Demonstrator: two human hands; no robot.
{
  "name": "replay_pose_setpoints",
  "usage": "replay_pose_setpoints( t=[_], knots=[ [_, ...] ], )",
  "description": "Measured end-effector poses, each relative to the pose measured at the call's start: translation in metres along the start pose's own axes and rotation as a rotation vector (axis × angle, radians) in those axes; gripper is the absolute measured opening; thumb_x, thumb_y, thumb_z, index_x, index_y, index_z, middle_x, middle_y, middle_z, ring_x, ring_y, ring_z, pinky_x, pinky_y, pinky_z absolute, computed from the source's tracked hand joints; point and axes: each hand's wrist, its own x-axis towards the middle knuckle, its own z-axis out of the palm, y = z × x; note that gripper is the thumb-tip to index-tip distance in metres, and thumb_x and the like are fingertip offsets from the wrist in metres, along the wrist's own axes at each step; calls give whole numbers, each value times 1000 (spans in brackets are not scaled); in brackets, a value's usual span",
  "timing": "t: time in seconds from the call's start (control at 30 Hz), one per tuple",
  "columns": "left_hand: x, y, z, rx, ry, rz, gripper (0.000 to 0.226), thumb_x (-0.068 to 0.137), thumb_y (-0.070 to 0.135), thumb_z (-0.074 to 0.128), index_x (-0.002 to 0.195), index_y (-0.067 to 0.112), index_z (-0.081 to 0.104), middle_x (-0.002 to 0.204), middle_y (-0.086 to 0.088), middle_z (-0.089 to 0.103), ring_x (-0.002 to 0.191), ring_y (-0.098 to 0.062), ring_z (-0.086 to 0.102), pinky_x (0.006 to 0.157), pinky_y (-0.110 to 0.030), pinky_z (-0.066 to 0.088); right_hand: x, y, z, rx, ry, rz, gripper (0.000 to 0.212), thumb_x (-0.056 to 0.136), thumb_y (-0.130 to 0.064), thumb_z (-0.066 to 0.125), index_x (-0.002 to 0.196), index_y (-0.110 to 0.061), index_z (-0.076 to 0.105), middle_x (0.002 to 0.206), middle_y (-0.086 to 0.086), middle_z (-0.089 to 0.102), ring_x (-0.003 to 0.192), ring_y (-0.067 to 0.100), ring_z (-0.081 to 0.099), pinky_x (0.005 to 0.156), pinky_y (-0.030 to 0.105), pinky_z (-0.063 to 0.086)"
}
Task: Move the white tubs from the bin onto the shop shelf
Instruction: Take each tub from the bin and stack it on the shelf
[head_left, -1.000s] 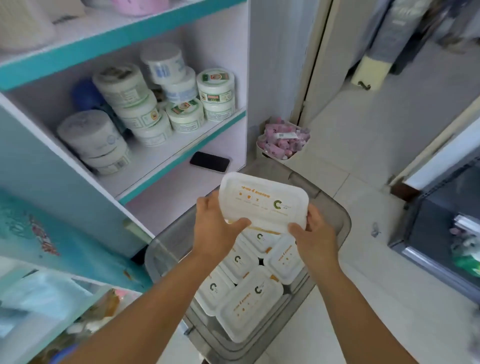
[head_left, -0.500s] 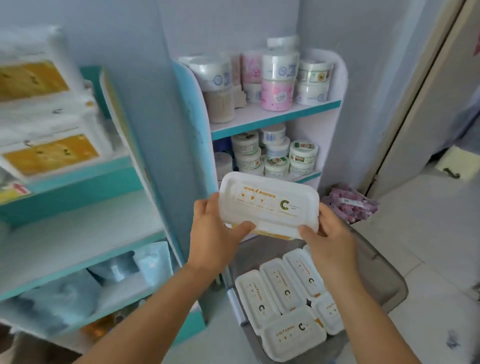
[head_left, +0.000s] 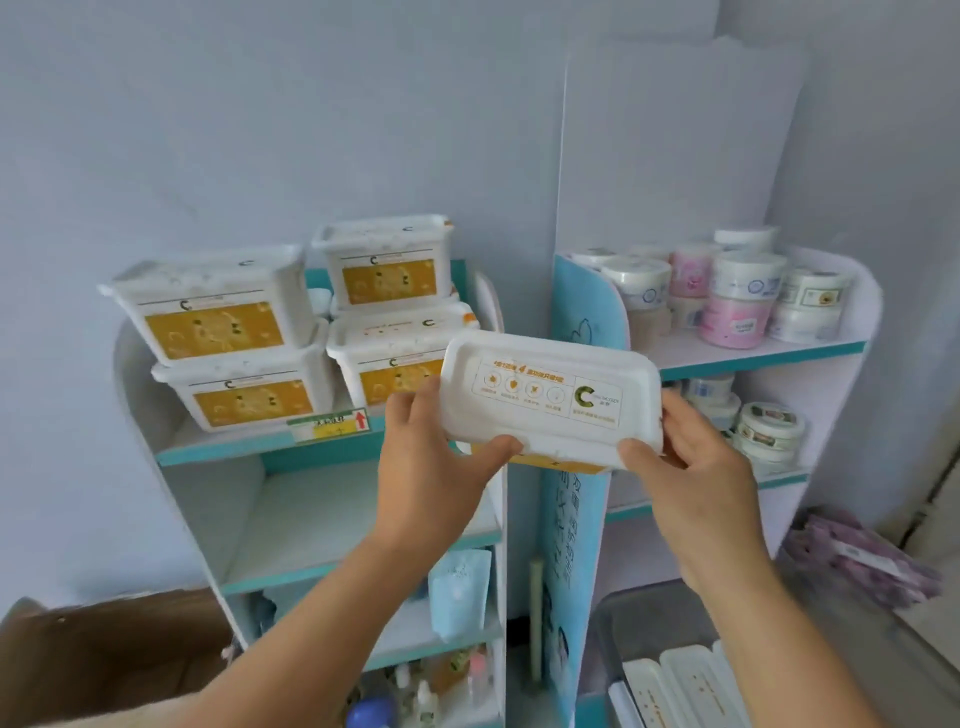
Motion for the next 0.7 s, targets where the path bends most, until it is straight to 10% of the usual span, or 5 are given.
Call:
replay_pose_setpoints(
  t=[0.37,0.7],
  knots=[
    [51,-9,-82,40,176,-2,63,71,43,77,123,19,51,105,4,43,81,-13,47,65,-16,40,34,-67,75,49,-105,-164,41,86,-3,60,112,-35,63,99,-25,68,90,-10,64,64,5,48],
    [112,-17,-75,58,202,-98,50,81,41,69,121,17,50,111,1,44,82,-11,49,69,-20,41,120,-71,115,-47,-244,-194,33,89,-11,57,110,-38,58,109,-14,68,100,7,63,70,20,48]
  ],
)
